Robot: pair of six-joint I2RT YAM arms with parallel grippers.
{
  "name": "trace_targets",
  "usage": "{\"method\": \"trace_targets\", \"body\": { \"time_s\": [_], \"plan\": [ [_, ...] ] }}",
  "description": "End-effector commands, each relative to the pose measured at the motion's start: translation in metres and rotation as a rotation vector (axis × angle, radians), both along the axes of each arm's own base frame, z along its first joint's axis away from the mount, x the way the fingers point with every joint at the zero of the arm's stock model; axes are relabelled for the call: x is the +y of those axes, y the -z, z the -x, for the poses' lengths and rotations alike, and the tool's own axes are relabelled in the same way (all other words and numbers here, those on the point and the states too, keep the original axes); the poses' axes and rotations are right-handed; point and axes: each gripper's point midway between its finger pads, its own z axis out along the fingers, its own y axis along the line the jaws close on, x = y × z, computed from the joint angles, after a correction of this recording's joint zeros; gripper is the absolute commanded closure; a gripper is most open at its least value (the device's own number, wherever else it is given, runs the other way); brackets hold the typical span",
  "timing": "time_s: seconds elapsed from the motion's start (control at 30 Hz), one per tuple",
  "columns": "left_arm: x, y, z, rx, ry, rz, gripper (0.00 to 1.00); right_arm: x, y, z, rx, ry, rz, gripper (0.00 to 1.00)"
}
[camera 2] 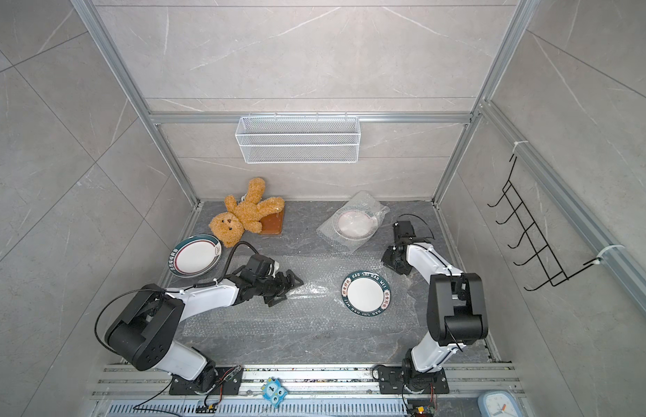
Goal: Unpack dinner plates from bubble wrap
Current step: Unwrap the bubble wrap.
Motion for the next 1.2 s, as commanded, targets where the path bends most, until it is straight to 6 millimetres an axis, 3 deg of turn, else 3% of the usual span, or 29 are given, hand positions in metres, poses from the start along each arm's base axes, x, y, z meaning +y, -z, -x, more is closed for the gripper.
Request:
{"method": "trace_targets", "body": {
  "time_s": [0.0, 0.07, 0.2, 0.27, 0.37, 0.47, 0.6, 0.7, 0.83, 1.07, 1.17],
  "plan": [
    [0.015, 0.005, 0.016, 0.027, 0.028, -0.059, 0.03, 0.003, -0.039, 0.012, -0.091, -0.012, -0.014, 0.58],
    [0.007, -0.016, 0.015, -0.028, 0.070, -0.015, 0.03, 0.007, -0.047, 0.031, -0.101, -0.015, -0.042, 0.55],
    [-0.022, -0.065, 0.025, -0.159, 0.193, 0.055, 0.01, 0.022, -0.054, 0.068, -0.128, -0.055, -0.131, 0.35],
    [-0.041, -0.080, 0.032, -0.203, 0.248, 0.060, 0.00, 0.029, -0.058, 0.083, -0.146, -0.079, -0.176, 0.26],
    [-0.080, -0.087, 0.042, -0.220, 0.344, 0.072, 0.00, 0.042, -0.067, 0.100, -0.201, -0.114, -0.250, 0.11],
    [-0.117, -0.082, 0.041, -0.210, 0.392, 0.091, 0.01, 0.048, -0.066, 0.111, -0.219, -0.120, -0.296, 0.00],
    [-0.146, -0.052, 0.026, -0.132, 0.374, 0.060, 0.10, 0.053, -0.063, 0.117, -0.221, -0.113, -0.337, 0.00],
    [-0.151, -0.026, 0.012, -0.111, 0.342, 0.002, 0.15, 0.059, -0.064, 0.122, -0.229, -0.122, -0.377, 0.00],
    [-0.168, -0.011, 0.002, -0.095, 0.373, -0.007, 0.22, 0.069, -0.057, 0.129, -0.217, -0.143, -0.435, 0.00],
    [-0.187, -0.014, 0.000, -0.072, 0.379, 0.079, 0.43, 0.069, -0.043, 0.139, -0.177, -0.148, -0.438, 0.00],
    [-0.171, -0.023, -0.002, -0.104, 0.337, -0.001, 0.43, 0.060, -0.040, 0.141, -0.155, -0.128, -0.380, 0.00]
  ]
}}
